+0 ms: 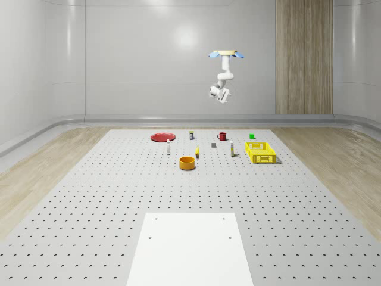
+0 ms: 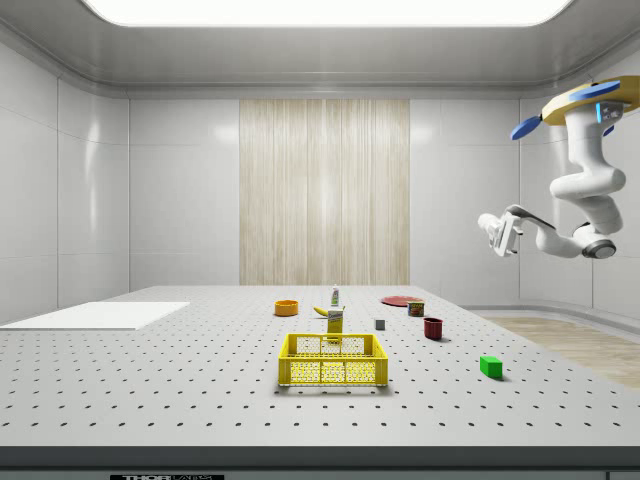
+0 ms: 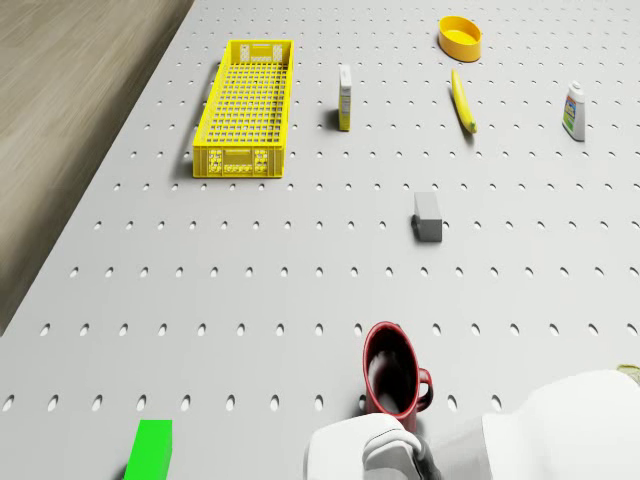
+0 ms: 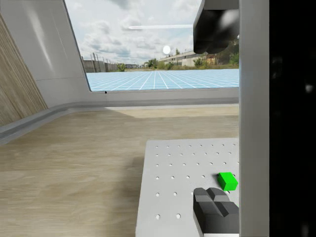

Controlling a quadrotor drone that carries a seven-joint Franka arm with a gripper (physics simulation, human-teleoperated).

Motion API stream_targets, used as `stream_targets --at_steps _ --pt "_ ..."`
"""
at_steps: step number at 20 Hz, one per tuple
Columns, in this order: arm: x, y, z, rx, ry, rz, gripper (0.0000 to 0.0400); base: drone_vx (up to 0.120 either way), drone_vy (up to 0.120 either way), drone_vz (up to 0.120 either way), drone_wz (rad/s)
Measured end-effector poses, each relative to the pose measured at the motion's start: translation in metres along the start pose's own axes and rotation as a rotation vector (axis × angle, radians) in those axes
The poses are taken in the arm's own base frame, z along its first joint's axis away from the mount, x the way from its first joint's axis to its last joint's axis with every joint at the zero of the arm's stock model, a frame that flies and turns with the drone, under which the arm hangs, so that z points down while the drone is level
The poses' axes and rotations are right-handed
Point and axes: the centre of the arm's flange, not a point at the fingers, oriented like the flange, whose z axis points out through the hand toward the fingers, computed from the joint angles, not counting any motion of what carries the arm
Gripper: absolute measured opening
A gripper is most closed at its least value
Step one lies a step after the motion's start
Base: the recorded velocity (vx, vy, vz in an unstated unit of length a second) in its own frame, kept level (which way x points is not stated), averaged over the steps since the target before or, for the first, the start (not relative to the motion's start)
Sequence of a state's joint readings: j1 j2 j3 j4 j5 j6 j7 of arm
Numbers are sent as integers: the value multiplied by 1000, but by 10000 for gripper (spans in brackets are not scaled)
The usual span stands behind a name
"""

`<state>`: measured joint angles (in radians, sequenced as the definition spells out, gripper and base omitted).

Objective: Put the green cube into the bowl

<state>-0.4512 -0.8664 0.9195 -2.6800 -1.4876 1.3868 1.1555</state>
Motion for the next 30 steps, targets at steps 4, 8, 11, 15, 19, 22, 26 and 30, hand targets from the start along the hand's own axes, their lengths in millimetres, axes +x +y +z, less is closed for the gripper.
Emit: stream_targets --at_steps 4,8,11,15,19,22,26,30 --pt "-30 -30 10 -315 316 -11 400 120 120 -120 0" --pt "-45 -44 22 -483 488 -17 400 120 120 -120 0" --pt "-50 -49 28 -550 559 -20 400 120 120 -120 0" --pt "-54 -52 33 -598 610 -23 400 120 120 -120 0" --pt "-56 -54 36 -621 634 -24 400 120 120 -120 0" --pt "-56 -55 37 -630 644 -24 400 120 120 -120 0" --pt "-57 -55 37 -637 651 -25 400 120 120 -120 0" --pt "-57 -55 38 -640 655 -25 400 120 120 -120 0"
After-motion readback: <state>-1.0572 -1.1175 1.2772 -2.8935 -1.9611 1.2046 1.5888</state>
